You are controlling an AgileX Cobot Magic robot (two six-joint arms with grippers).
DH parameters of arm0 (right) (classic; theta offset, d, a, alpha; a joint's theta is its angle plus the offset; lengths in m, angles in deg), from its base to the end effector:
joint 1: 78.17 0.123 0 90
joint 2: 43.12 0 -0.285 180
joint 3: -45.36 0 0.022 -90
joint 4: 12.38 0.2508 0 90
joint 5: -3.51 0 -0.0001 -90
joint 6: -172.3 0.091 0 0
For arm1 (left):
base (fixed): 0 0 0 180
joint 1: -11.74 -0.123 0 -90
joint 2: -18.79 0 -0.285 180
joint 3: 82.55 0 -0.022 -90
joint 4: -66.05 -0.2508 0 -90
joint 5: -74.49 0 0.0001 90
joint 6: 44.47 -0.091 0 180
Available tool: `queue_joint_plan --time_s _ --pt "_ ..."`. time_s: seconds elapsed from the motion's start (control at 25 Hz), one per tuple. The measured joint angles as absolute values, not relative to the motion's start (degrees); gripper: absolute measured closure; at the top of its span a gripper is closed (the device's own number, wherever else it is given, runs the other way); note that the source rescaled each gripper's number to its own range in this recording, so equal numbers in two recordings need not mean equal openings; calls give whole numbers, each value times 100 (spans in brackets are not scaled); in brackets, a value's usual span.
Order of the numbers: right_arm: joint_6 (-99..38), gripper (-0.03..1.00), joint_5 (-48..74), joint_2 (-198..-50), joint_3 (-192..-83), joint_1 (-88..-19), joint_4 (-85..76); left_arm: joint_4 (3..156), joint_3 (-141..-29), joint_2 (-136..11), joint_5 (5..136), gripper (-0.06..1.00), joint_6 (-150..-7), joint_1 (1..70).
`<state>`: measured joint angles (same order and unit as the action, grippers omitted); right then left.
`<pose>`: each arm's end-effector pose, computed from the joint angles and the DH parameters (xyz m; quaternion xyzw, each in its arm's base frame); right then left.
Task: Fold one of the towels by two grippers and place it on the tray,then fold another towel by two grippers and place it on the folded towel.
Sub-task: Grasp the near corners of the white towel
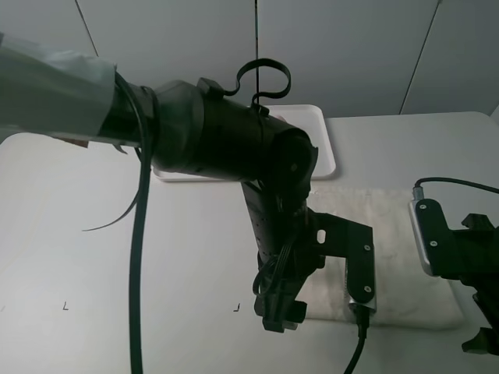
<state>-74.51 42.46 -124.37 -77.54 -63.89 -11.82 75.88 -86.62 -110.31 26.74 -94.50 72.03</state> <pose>0.1394 0.0360 0.1410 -0.6470 0.7621 -0.0076 0.0225 0.1930 -0.3615 0.1287 0.7855 0.6120 -0.0723 0.0565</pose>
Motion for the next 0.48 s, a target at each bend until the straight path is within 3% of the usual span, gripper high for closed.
queue_joint_plan --time_s 0.12,0.48 --pt "-7451 1 4098 -12437 -7600 -6389 -1238 7447 -8662 -11031 2648 -6 -9337 7203" --pt "-7521 0 3916 -12437 -7572 -6389 -1298 7294 -8662 -11122 2511 -6 -9172 7203"
